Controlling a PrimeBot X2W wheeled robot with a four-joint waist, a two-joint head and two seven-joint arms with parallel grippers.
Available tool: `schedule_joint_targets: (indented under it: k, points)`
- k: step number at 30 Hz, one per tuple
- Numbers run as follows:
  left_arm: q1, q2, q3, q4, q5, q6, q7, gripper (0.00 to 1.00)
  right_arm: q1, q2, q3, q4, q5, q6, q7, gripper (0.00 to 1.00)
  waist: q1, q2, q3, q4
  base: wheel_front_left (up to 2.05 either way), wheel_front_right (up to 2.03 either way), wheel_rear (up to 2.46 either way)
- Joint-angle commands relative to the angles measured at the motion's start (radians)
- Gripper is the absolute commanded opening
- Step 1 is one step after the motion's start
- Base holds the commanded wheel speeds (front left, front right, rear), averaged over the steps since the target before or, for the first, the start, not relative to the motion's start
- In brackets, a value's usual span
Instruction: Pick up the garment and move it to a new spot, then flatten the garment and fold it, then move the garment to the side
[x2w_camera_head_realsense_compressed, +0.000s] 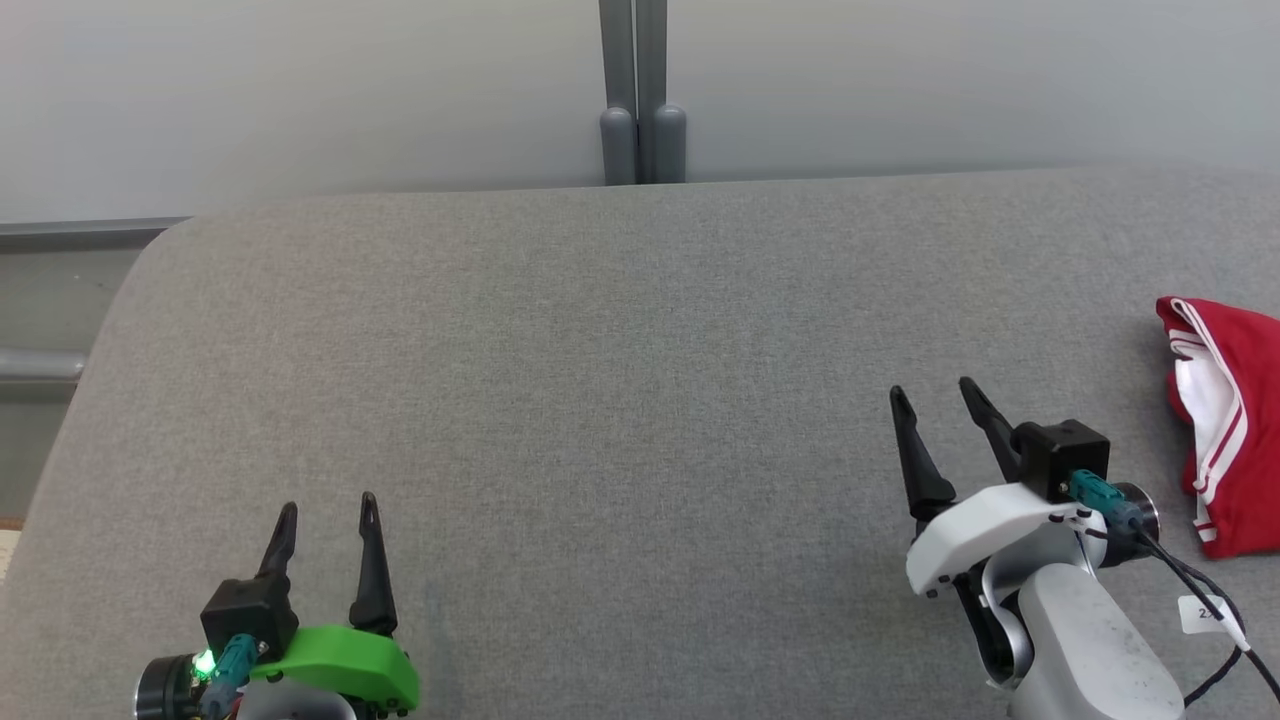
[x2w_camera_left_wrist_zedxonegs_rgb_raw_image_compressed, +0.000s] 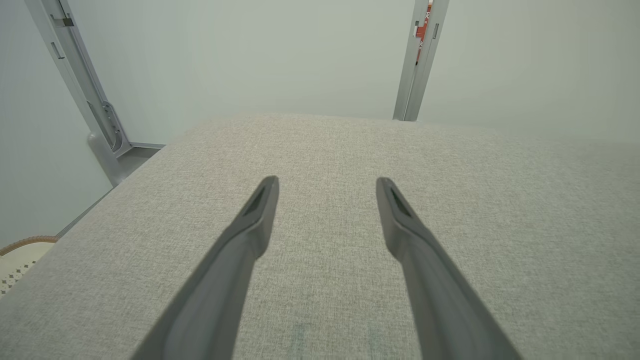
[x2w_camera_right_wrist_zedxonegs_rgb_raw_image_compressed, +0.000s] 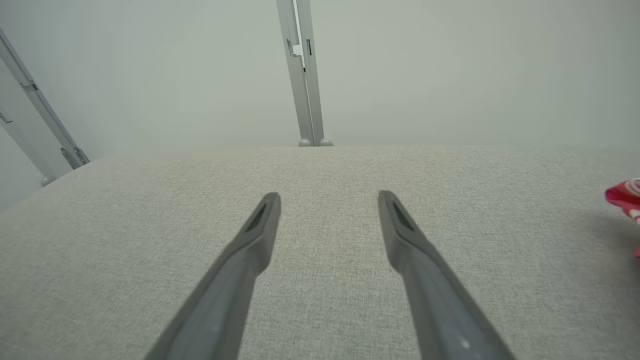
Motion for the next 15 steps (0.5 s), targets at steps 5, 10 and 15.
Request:
schedule_joint_targets:
  k: [5, 10, 15]
  points:
    - [0.015, -0.004, -0.001, 0.041, -0.006, -0.002, 0.003, 0.0, 0.029, 0.004, -0.008, 0.026, 0.009, 0.0, 0.004, 0.0, 0.0, 0.0, -0.002, 0.003, 0.0, 0.0, 0.0]
    - [0.007, -0.004, 0.016, 0.043, -0.089, -0.009, 0.033, 0.0, 0.035, 0.004, -0.028, 0.018, 0.093, 0.0, 0.034, 0.0, 0.0, 0.0, -0.003, 0.002, 0.0, 0.0, 0.0]
    - [0.006, -0.003, 0.022, 0.027, -0.192, -0.018, 0.056, 0.0, 0.05, 0.003, -0.038, -0.008, 0.196, 0.0, 0.057, 0.0, 0.0, 0.0, -0.004, 0.0, 0.0, 0.0, 0.0]
